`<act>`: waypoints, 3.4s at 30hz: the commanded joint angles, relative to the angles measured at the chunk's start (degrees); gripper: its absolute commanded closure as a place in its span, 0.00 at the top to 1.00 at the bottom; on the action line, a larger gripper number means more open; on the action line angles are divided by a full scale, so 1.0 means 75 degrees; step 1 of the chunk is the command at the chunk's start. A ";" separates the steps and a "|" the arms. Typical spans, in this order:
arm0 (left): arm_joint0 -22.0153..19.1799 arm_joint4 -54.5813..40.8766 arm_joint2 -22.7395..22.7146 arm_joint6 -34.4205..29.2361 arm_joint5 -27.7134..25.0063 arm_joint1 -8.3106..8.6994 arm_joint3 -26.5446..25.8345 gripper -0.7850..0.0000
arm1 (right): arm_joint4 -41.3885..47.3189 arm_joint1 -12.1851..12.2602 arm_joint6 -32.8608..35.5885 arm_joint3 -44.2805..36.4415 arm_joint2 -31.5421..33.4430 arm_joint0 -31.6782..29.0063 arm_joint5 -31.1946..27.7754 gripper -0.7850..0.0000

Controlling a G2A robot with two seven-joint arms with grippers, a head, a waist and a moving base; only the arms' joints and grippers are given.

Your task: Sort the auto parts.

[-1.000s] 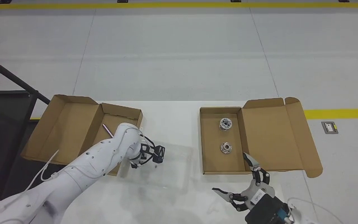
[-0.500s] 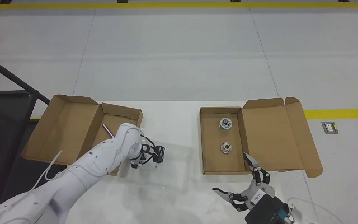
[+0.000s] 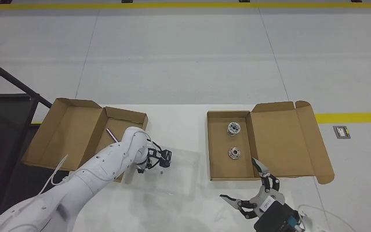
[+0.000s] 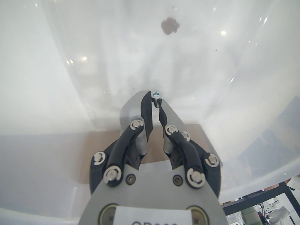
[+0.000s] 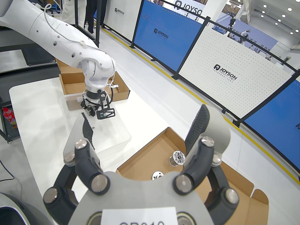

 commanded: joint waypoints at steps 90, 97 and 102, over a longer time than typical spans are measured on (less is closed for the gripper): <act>0.0483 0.0539 -0.0657 0.1325 0.0606 0.0810 -0.1329 0.44 | 0.0000 0.0000 0.0000 0.0000 0.0000 0.0000 0.0000 1.00; 0.0402 0.0514 -0.0679 0.1502 0.0309 0.0525 -0.0924 0.42 | 0.0000 0.0000 0.0000 0.0000 0.0000 0.0000 0.0000 1.00; 0.0384 0.0527 -0.0668 0.1598 0.0000 0.0371 -0.0792 0.41 | 0.0000 0.0000 0.0000 0.0000 0.0000 0.0000 0.0000 1.00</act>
